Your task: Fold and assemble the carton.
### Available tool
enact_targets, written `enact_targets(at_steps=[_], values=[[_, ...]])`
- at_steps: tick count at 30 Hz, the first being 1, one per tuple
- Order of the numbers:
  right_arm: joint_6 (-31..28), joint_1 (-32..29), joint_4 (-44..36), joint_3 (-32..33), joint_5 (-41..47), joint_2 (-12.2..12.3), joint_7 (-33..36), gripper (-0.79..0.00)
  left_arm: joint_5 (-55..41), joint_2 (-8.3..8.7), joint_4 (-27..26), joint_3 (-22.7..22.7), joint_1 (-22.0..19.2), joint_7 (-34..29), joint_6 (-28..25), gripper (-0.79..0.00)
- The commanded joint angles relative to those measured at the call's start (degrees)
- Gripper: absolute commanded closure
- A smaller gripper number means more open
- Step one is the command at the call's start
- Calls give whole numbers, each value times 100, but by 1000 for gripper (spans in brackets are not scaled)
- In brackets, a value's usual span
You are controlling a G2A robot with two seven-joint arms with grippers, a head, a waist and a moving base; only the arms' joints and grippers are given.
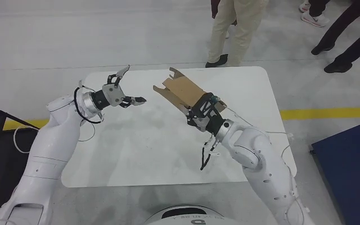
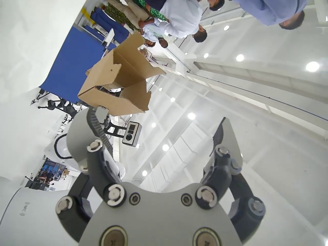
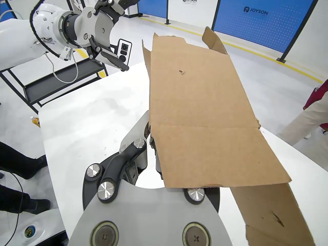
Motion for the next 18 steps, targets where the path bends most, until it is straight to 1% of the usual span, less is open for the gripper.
enact_targets(at_steps=[1, 6, 7, 9, 11, 12, 14, 16, 18], values=[[-6, 0, 7, 1, -5, 0, -6, 0, 1, 0, 0, 2, -2, -1, 4, -785], [-6, 0, 7, 1, -5, 0, -6, 0, 1, 0, 0, 2, -2, -1, 4, -785], [-17, -57, 61, -15, 373, -12, -106, 0, 1, 0, 0, 2, -2, -1, 4, -785], [-189, -61, 211, 109, 1127, -6, -60, 0, 1, 0, 0, 2, -2, -1, 4, -785], [-527, -74, 338, 241, 2180, 11, 139, 0, 1, 0, 0, 2, -2, -1, 4, -785], [-752, -89, 428, 271, 2936, 22, 344, 0, 1, 0, 0, 2, -2, -1, 4, -785], [-1045, -16, 597, 372, 4292, 64, 973, 0, 1, 0, 0, 2, -2, -1, 4, -785], [-1060, 94, 775, 394, 5621, 113, 1785, 0, 1, 0, 0, 2, -2, -1, 4, -785], [-973, 221, 907, 441, 6855, 150, 2377, 0, 1, 0, 0, 2, -2, -1, 4, -785]])
